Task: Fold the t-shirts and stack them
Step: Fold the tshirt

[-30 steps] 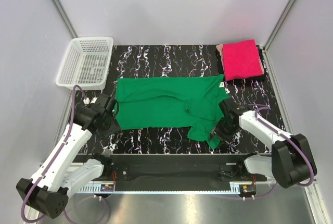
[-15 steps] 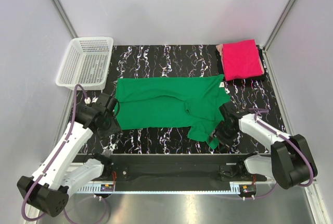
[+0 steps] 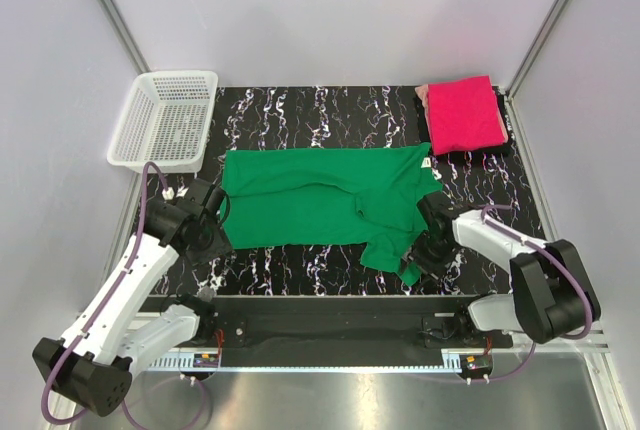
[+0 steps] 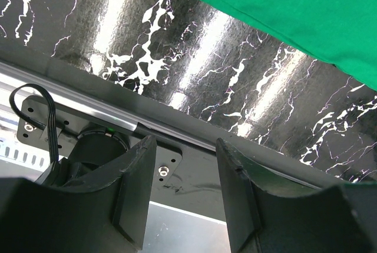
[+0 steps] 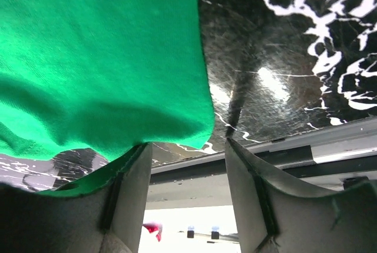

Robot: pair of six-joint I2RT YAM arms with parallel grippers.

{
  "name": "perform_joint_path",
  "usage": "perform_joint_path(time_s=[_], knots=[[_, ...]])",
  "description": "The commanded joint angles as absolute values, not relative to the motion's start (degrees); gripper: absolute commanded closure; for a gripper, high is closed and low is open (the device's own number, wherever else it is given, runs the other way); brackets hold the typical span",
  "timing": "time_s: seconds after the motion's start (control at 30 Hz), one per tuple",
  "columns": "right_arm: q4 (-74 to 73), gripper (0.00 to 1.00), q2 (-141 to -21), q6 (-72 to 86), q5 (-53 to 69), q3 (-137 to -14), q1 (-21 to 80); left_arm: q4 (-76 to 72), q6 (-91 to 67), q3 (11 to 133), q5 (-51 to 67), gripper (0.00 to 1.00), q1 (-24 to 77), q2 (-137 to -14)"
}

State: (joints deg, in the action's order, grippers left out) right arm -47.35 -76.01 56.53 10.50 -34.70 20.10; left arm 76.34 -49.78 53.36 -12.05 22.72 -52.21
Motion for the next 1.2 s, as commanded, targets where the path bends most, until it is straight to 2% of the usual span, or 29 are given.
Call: perform_joint_path(time_s=[0.0,0.2,0.37,0.67,0.7,0.73,0.83,0.87,0.93,1.17], knots=[[-46.9,0.41,-77.8,56.4,9.6,-37.4,20.3,76.0,-50.0,55.6,-12.0,0.50,22.9,-51.8],[-46.8,0.42,-80.7,55.9,9.5,-38.9,20.3,76.6,-50.0,55.9,-12.2,0.50,22.9,-51.7],[-46.8,0.49,-82.6,55.5,9.2,-40.2,20.8,77.5,-50.3,55.9,-12.9,0.50,22.9,-50.8],[-47.3,0.55,-84.2,55.6,8.4,-41.1,21.7,78.6,-50.4,56.2,-13.7,0.50,22.9,-49.9],[-47.2,0.58,-84.3,55.7,8.1,-41.2,21.8,78.5,-50.4,56.2,-13.7,0.50,22.9,-49.9],[-47.2,0.69,-84.5,55.7,8.2,-41.4,22.0,78.6,-50.5,56.3,-13.8,0.50,22.9,-49.8],[-47.2,0.76,-84.7,55.6,8.3,-41.7,22.0,78.8,-50.5,56.6,-14.0,0.50,22.9,-49.6],[-47.3,0.84,-84.9,55.6,8.3,-41.6,22.0,78.8,-50.6,56.5,-14.0,0.50,22.9,-49.6],[-47.2,0.92,-84.9,55.5,8.3,-41.7,22.1,78.8,-50.6,56.4,-14.0,0.50,22.9,-49.4],[-47.5,0.97,-83.9,55.5,9.0,-41.0,22.0,79.0,-52.9,53.8,-15.6,0.48,22.9,-51.1]])
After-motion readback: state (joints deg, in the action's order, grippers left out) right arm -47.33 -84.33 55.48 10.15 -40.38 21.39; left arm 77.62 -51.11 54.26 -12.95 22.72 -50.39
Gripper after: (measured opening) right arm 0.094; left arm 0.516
